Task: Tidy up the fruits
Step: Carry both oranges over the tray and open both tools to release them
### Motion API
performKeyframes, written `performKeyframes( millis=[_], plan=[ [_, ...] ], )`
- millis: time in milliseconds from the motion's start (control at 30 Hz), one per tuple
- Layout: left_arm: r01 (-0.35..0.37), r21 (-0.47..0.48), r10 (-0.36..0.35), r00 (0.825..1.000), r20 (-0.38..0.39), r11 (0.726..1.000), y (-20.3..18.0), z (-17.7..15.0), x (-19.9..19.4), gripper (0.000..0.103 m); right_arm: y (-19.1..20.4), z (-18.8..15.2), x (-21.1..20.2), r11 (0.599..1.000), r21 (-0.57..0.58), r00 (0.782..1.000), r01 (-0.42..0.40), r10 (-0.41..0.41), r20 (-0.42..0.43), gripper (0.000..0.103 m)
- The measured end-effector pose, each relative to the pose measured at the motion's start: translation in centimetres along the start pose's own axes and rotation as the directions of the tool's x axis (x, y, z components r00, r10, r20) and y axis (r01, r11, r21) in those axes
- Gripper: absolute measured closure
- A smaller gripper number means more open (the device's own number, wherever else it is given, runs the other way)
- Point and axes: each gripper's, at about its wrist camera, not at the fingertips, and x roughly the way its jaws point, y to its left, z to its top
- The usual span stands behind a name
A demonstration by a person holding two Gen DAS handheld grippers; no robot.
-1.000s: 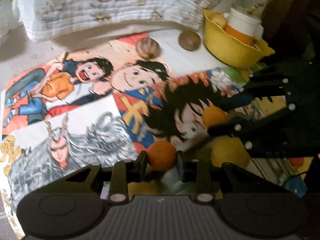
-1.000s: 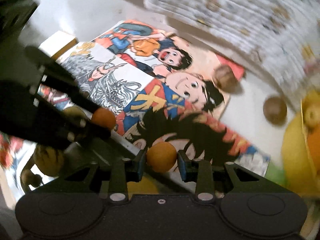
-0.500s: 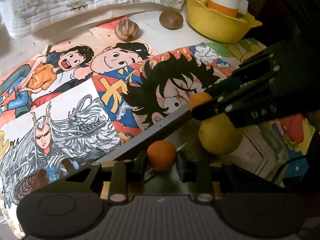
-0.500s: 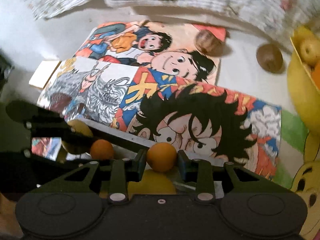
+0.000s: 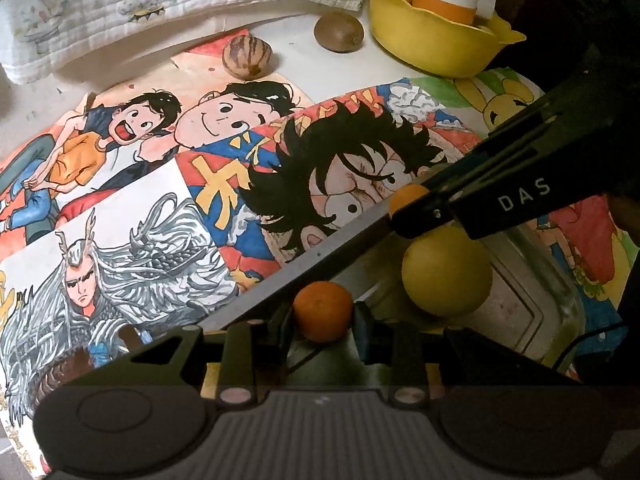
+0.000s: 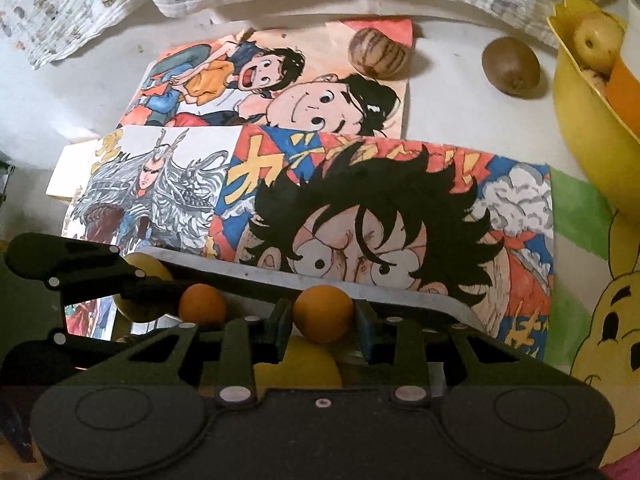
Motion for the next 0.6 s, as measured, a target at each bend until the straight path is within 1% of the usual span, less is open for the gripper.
performKeyframes(
  millis=[133,400,467,600],
  plan=[
    [-0.003,0.0,0.003,1.0,-0.006,1.0,0.0,0.1,0.2,0.069,-0.4,-0.2,0.3,1.0,0.027,1.0,0.002,-0.002,-0.013,0.067],
    [-0.008,0.002,0.008,1.0,-0.017,1.0,0.1,0.3,0.6,0.068,-0.9,-0.6,0.2,0.998,0.06,1.0,-0.015,0.015,-0.002,0.065],
    [-0.008,0.002,0.008,1.0,-0.021,1.0,0.1,0.3,0.6,0.068,-1.0,-0.7,0.1,0.998,0.067,1.0,-0.017,0.017,0.001,0.063],
    [-0.011,-0.002,0.011,1.0,-0.025,1.0,0.0,0.2,0.4,0.067,-1.3,-1.1,-0.5,0.997,0.078,1.0,-0.022,0.021,0.014,0.054]
  ],
)
